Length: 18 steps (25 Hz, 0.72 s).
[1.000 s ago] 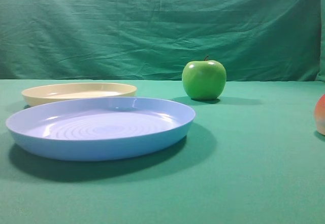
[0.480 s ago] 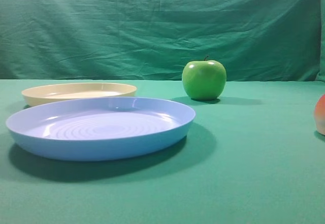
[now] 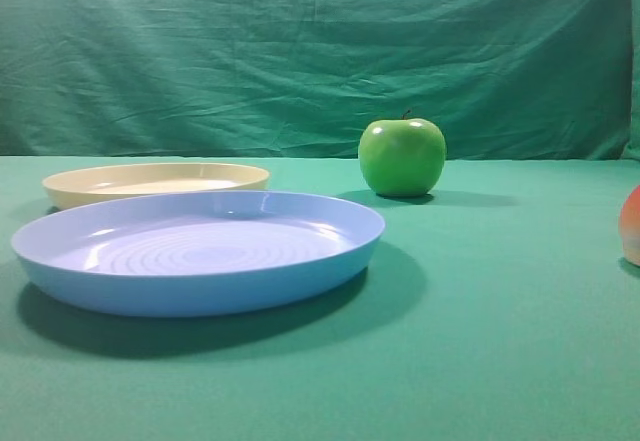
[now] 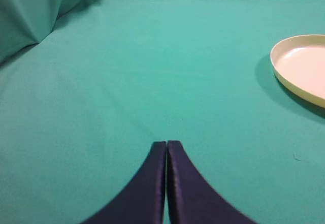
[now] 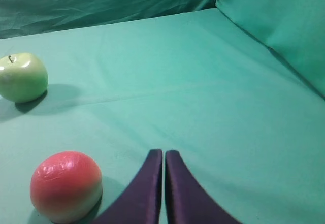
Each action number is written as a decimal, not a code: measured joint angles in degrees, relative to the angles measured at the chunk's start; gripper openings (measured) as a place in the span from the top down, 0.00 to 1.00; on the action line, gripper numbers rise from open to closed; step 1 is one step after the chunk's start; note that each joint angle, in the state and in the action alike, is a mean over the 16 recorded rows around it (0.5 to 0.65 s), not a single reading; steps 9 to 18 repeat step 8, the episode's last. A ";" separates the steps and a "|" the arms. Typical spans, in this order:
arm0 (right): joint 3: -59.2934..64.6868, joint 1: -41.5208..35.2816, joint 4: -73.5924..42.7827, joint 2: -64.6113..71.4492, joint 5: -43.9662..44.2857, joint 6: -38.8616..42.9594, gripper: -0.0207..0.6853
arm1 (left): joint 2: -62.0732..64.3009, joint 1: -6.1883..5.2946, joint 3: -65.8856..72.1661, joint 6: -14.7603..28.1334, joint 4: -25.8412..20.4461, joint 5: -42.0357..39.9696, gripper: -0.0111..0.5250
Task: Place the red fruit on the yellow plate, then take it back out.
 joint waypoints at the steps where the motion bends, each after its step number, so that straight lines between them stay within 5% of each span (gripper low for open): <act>1: 0.00 0.00 0.00 0.00 0.00 0.00 0.97 | 0.00 0.00 0.00 0.00 0.00 0.00 0.98; 18: 0.00 0.00 0.00 0.00 0.00 0.00 0.97 | 0.00 0.00 0.00 0.00 0.00 0.00 0.98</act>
